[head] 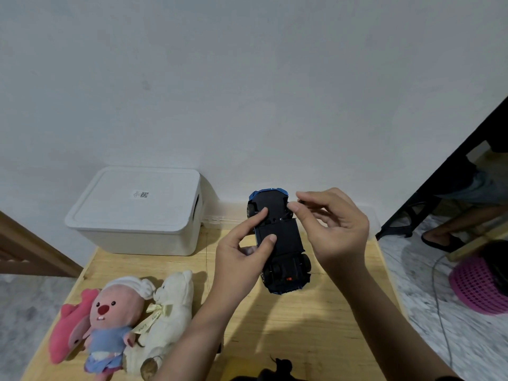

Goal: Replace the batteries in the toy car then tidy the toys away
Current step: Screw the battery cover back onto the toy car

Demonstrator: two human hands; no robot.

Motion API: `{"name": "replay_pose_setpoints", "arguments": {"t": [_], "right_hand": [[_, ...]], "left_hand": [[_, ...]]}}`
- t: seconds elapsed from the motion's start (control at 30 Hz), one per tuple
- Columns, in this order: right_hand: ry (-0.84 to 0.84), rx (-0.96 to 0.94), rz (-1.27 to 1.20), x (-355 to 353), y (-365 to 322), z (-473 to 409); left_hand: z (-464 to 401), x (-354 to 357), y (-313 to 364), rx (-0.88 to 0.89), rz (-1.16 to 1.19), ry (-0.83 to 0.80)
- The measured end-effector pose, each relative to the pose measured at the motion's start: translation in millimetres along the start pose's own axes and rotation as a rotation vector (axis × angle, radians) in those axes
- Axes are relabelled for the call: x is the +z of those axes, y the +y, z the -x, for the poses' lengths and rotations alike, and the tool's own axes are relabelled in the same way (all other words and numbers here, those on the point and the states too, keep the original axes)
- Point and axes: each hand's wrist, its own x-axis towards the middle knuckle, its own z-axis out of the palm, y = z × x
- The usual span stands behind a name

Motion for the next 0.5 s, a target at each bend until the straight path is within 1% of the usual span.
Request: {"name": "replay_pose_setpoints", "arguments": {"t": [0.07, 0.23, 0.4, 0.5], "right_hand": [[0.009, 0.001, 0.015, -1, 1, -1], [-0.023, -0.075, 0.062, -1, 4, -2], [0.031, -0.119, 0.073, 0, 5, -3], [0.060, -0.093, 0.075, -1, 11, -4]], "left_hand": [[0, 0, 0, 0.003, 0.010, 0.007], [-1, -1, 0, -0.003, 0.011, -0.001], [0, 1, 1, 0.004, 0.030, -0.012], [0, 0, 0, -0.004, 0.023, -0.012]]}}
